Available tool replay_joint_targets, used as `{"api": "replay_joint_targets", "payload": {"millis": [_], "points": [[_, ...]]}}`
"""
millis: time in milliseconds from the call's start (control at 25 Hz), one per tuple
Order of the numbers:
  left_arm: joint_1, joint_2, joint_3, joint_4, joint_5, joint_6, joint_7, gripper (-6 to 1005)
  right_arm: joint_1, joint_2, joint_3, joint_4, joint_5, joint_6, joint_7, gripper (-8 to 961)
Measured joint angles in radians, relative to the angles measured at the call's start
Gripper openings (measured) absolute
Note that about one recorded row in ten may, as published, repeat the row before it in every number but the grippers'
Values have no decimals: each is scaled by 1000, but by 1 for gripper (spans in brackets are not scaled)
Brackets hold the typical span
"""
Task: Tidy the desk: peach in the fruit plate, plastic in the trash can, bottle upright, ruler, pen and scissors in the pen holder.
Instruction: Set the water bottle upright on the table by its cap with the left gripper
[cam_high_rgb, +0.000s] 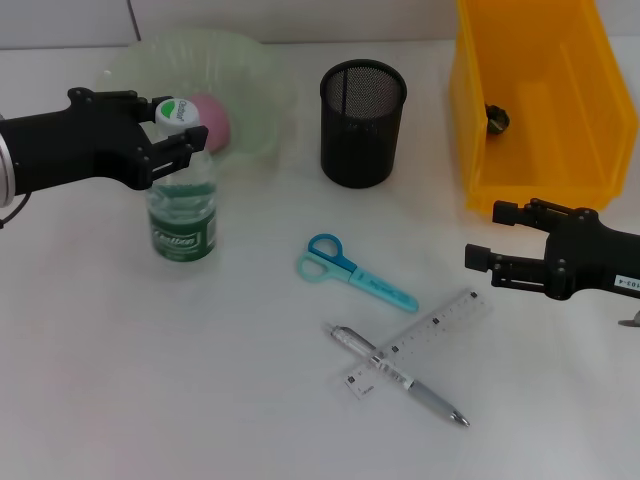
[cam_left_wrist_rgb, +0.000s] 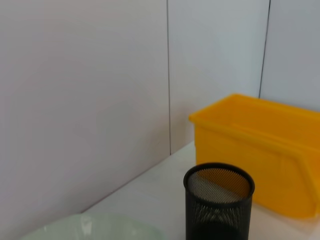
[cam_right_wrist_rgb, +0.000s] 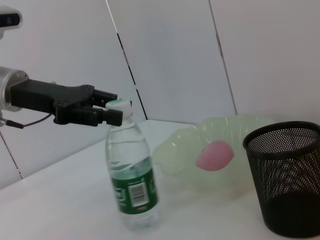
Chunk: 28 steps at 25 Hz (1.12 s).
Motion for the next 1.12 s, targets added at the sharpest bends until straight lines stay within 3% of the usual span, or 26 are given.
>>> {"api": "replay_joint_targets", "payload": {"millis": [1120], "points": [[-16,-1,-32,-23,-67,20,-5,451,2,0,1,-5,0,0,4,834]]}}
